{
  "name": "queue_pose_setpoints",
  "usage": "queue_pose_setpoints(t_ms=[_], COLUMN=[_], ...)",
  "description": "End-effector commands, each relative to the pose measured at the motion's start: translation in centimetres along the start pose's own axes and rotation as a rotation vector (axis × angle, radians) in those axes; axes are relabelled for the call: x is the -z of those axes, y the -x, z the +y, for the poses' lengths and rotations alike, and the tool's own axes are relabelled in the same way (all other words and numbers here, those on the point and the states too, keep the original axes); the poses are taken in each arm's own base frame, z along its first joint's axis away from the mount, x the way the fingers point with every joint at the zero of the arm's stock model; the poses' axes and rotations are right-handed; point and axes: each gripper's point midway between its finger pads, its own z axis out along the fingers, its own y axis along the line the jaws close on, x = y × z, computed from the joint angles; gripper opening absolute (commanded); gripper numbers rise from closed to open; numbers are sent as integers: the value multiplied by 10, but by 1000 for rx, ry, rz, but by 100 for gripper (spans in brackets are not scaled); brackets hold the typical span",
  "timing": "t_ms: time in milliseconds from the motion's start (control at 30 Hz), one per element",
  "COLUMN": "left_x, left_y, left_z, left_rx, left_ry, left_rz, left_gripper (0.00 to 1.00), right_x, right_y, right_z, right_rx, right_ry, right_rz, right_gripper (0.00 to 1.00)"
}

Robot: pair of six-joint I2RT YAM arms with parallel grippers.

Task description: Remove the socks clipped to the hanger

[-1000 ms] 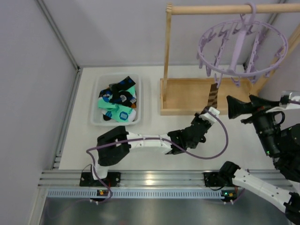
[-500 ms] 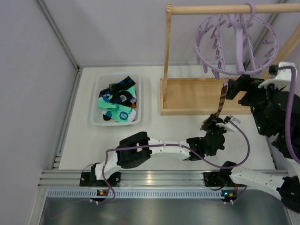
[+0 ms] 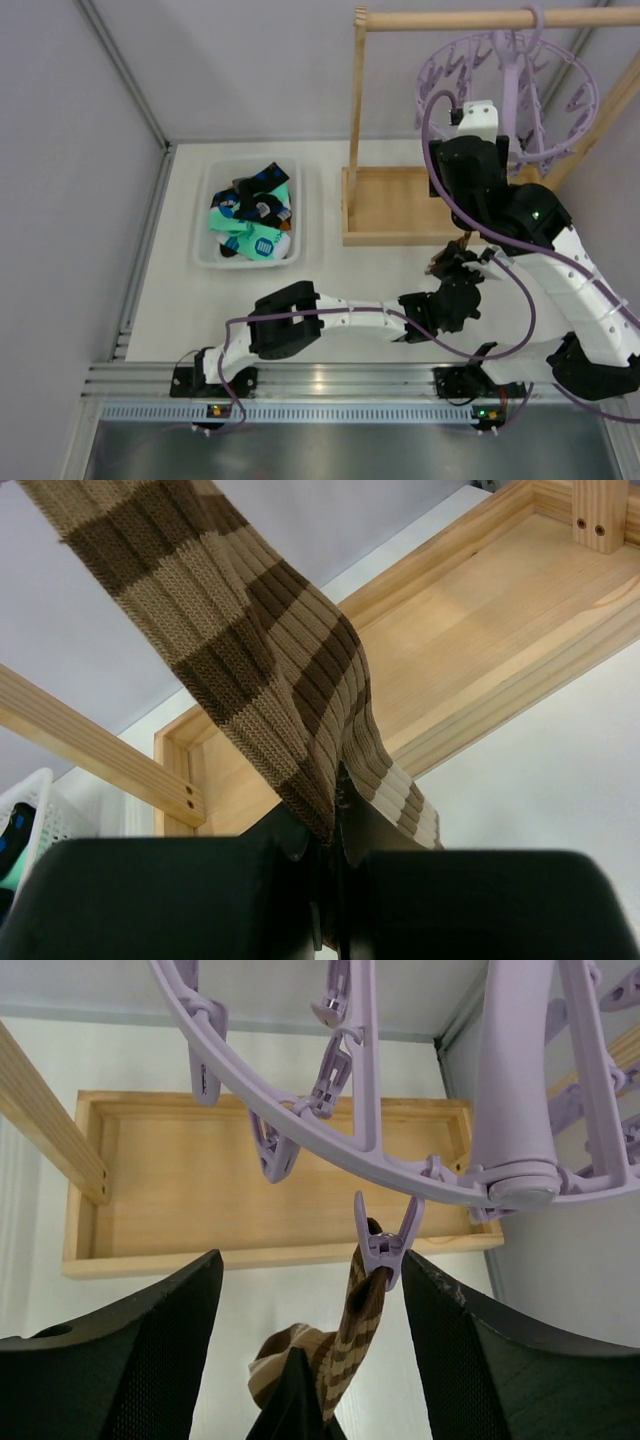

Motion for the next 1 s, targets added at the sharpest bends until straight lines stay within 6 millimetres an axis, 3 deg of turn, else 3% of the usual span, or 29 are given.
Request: queue_pose_setpoints(t_ms=[0,300,567,967], left_x=[4,3,3,4], left_y=[14,12,15,15], left_z=[-4,-9,-8,-6], left_rx=[35,34,38,39], left_ry=[0,-13,-16,-11], left_rz=[-29,-31,-36,-33], left_gripper=[0,0,0,0], right_x=[-3,-9,-35,-52], right_y=[6,0,-27,-6], right_z=[-18,-36,-47,-49], right_rx=[-22,-19,-46,-62], right_ry=[-88,-186,-207,-217], right_rz=[-22,-47,-26,-98], right_gripper=[69,65,62,54])
